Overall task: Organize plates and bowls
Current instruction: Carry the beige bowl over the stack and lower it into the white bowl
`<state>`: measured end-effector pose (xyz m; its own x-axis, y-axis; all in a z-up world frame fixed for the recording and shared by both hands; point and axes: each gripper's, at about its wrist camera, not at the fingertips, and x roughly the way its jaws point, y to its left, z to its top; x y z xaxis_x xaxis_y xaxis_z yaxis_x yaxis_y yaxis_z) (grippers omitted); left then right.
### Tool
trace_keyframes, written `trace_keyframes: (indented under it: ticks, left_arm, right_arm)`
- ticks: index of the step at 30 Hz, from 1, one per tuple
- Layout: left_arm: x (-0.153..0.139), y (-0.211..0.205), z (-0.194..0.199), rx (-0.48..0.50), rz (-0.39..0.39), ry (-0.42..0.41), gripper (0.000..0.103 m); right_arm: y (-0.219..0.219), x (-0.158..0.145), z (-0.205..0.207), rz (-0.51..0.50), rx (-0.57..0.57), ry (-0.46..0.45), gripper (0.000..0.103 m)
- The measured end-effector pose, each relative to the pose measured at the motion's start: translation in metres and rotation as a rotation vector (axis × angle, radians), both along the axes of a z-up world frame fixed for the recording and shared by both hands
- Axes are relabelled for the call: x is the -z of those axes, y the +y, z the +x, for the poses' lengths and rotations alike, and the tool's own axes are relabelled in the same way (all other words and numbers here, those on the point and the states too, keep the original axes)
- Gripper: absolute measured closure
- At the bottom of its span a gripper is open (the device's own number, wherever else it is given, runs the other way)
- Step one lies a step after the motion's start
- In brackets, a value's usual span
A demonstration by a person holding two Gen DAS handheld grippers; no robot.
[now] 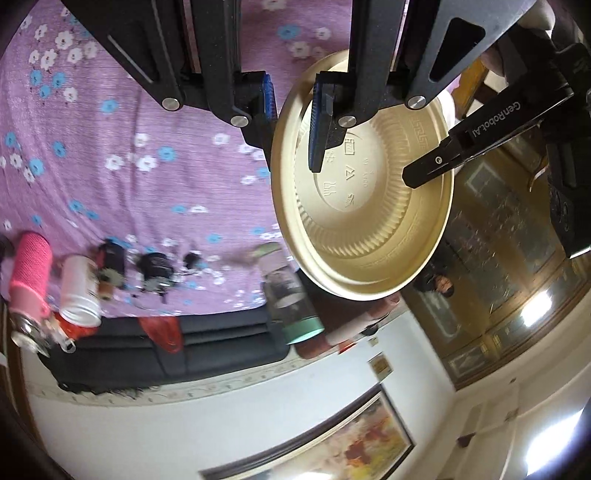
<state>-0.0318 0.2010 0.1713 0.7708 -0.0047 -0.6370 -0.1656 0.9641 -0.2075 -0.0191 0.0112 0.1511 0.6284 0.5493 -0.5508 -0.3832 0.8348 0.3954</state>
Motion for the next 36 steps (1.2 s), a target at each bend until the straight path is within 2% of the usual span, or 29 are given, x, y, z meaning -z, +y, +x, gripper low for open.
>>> trace_keyframes:
  ticks: [6, 16, 21, 26, 36]
  left_arm:
    - [0.003, 0.043, -0.019, -0.098, -0.023, 0.0, 0.089]
    - [0.027, 0.081, -0.016, -0.181, -0.046, 0.047, 0.088]
    - [0.03, 0.089, -0.016, -0.198, -0.052, 0.051, 0.087]
    - [0.031, 0.096, -0.017, -0.206, -0.07, 0.05, 0.076]
    - [0.022, 0.103, -0.026, -0.212, -0.109, -0.002, 0.07]
  right_arm:
    - [0.053, 0.0, 0.002, -0.053, -0.088, 0.024, 0.085]
    - [0.101, 0.018, 0.019, -0.105, -0.15, 0.105, 0.085]
    - [0.114, 0.022, 0.022, -0.142, -0.162, 0.115, 0.085]
    - [0.122, 0.028, 0.027, -0.179, -0.169, 0.132, 0.086]
    - [0.129, 0.035, 0.034, -0.194, -0.156, 0.168, 0.086]
